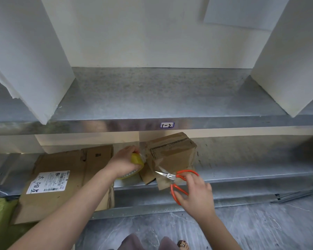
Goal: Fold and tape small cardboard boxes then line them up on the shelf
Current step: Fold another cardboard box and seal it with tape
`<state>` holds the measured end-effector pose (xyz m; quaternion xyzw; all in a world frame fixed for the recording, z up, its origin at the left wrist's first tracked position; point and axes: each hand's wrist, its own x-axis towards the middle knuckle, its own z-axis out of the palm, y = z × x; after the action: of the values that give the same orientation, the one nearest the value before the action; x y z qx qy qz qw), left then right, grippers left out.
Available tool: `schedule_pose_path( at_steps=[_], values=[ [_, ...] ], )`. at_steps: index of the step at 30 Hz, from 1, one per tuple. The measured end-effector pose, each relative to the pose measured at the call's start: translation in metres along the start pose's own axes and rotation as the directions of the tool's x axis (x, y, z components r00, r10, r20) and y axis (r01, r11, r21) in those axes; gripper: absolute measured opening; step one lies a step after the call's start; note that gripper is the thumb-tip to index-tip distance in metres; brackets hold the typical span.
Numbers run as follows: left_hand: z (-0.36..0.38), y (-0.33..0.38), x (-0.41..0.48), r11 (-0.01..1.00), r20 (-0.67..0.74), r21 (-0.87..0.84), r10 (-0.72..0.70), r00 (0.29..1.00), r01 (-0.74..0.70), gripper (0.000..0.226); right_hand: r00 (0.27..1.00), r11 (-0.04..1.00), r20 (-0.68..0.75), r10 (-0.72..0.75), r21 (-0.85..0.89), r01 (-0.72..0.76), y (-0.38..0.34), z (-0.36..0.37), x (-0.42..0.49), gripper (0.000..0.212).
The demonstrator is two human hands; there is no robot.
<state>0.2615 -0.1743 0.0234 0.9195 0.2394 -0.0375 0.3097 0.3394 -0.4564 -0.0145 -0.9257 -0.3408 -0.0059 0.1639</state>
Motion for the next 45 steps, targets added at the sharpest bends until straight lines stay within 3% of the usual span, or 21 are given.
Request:
schedule_pose_path(
  at_steps=[3,7,13,20,23,26,30,37,45],
  values=[
    [0.002,0.003,-0.002,1.0,-0.014,0.001,-0.018,1.0,0.018,0.046,0.998,0.997,-0.055,0.043,-0.056,-0.046,0.056,-0.007,-0.009,0.051],
    [0.007,0.007,-0.003,0.998,-0.036,0.009,-0.061,0.997,0.062,0.045,0.978,0.986,-0.13,0.164,-0.004,-0.166,0.124,-0.013,-0.001,0.044],
    [0.016,0.017,-0.008,0.99,-0.065,0.003,-0.138,0.988,0.138,0.045,0.936,0.935,0.041,0.349,0.052,-0.351,0.168,0.001,0.047,0.043],
    [0.023,0.028,-0.014,0.979,-0.107,-0.003,-0.204,0.973,0.205,0.047,0.926,0.957,0.246,0.287,-0.026,-0.29,0.173,0.016,0.078,0.058],
    [0.024,0.031,-0.014,0.978,-0.108,-0.001,-0.206,0.973,0.207,0.047,0.963,0.98,0.181,0.198,-0.03,-0.196,0.168,0.009,0.071,0.057],
    [0.022,0.031,-0.014,0.98,-0.112,-0.006,-0.201,0.973,0.201,0.046,0.994,1.0,0.11,0.021,0.017,-0.023,0.152,-0.007,0.069,0.057],
    [0.023,0.029,-0.018,0.983,-0.119,-0.018,-0.182,0.976,0.182,0.046,0.981,0.979,0.014,-0.193,0.068,0.191,0.097,-0.028,0.096,0.061],
    [0.022,0.022,-0.026,0.989,-0.115,-0.041,-0.144,0.983,0.14,0.048,0.943,0.905,0.309,-0.125,0.425,-0.019,0.028,-0.016,0.144,0.049],
    [0.014,0.008,-0.019,0.997,-0.017,0.021,-0.068,0.998,0.068,0.047,0.985,0.894,0.171,0.007,0.441,-0.082,0.038,-0.01,0.078,0.075]
  ],
)
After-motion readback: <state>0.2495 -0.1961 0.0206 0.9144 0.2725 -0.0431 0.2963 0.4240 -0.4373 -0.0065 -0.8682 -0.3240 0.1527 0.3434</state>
